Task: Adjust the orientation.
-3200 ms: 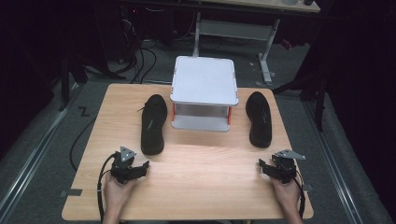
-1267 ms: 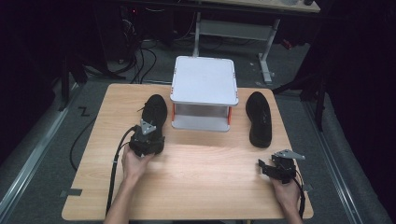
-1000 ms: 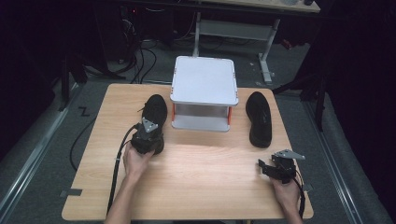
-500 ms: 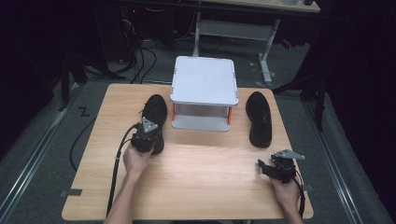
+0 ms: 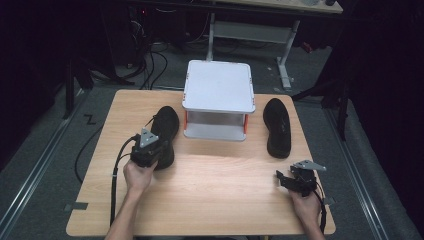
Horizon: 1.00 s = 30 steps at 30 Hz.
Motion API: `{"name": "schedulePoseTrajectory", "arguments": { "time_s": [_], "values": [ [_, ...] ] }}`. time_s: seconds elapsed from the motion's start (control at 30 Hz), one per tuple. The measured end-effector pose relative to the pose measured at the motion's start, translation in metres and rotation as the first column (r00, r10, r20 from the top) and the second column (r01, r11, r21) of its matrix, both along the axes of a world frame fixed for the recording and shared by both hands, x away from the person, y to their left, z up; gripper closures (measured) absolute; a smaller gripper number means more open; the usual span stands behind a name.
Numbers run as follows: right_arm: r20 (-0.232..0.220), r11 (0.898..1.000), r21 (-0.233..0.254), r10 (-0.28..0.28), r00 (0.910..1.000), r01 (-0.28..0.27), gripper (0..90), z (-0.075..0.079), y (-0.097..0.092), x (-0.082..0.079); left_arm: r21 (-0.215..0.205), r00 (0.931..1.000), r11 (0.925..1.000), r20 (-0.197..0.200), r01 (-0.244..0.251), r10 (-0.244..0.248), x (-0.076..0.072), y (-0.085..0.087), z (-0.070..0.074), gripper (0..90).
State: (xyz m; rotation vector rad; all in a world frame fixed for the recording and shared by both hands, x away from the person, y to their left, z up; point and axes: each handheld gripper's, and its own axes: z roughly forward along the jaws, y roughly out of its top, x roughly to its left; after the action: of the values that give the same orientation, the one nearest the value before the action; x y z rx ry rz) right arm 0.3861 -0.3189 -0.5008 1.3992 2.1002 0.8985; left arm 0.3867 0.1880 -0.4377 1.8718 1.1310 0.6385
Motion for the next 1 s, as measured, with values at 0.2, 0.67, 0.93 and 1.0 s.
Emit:
{"name": "schedulePoseTrajectory", "arguments": {
  "time_s": [0.2, 0.67, 0.93, 1.0],
  "values": [
    [-0.001, 1.0, 0.001, 0.001, 1.0, -0.001, 35.7, 0.0, 0.0, 0.0, -0.001, 0.9995, 0.9999, 0.029, 0.013, -0.013, -0.032, 0.005, 0.012, 86.1],
    [-0.001, 1.0, 0.002, 0.006, 1.0, -0.006, 35.7, 0.0, 0.0, 0.0, -0.007, 0.9944, 0.9956, 0.05, 0.094, -0.093, -0.074, -0.003, 0.027, 86.1],
    [0.0, 1.0, 0.006, 0.013, 0.9999, -0.013, 37.8, 0.0, 0.0, -0.001, -0.014, 0.9849, 0.9859, 0.049, 0.167, -0.166, -0.084, -0.019, 0.033, 86.1],
    [0.001, 1.0, 0.007, 0.015, 0.9999, -0.015, 38.9, 0.0, -0.001, -0.001, -0.009, 0.9816, 0.9827, 0.051, 0.185, -0.184, -0.084, -0.025, 0.035, 86.1]
  ]
}}
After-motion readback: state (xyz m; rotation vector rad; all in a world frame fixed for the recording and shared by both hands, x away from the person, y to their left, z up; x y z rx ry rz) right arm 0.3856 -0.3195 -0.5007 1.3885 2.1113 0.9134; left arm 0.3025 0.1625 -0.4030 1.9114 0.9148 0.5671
